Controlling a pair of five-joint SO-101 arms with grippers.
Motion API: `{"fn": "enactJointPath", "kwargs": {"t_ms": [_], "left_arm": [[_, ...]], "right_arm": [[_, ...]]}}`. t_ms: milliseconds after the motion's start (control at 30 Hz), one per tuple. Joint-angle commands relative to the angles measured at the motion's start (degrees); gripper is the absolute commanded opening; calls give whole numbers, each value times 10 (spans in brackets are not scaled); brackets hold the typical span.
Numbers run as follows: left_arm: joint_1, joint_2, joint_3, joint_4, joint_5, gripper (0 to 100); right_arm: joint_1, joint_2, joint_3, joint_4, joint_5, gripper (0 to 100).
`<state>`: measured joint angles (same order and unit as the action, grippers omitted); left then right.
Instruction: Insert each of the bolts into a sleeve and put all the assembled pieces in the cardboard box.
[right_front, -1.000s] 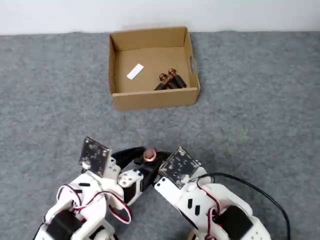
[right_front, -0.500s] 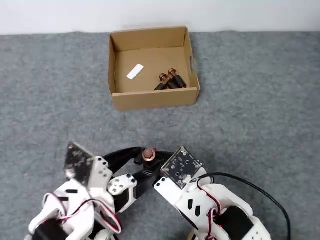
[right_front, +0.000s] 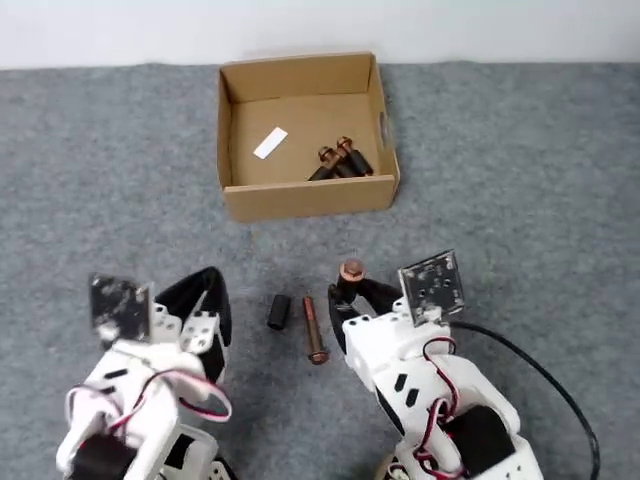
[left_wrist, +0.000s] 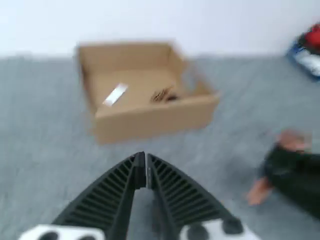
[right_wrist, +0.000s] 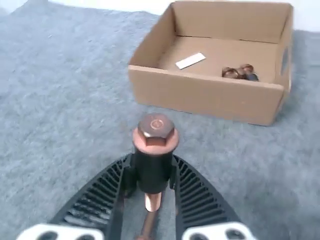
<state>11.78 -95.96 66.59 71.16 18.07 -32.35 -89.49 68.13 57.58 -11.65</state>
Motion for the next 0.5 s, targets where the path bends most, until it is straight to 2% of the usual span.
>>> {"fn": "enactJointPath", "kwargs": {"t_ms": [0,100,233,467], "left_arm": [[-46,1,61,-7,-46,4],[-79,1,92,-29,-62,4],[-93,1,153,-55,-64,5],[-93,1,251,-115,-62,5]], "right_arm": [[8,92,-104,15,-41,8],[8,222,-207,29,-70,8],[20,397,-346,16,-63,8],[101,666,-542,-113,-20,8]]}}
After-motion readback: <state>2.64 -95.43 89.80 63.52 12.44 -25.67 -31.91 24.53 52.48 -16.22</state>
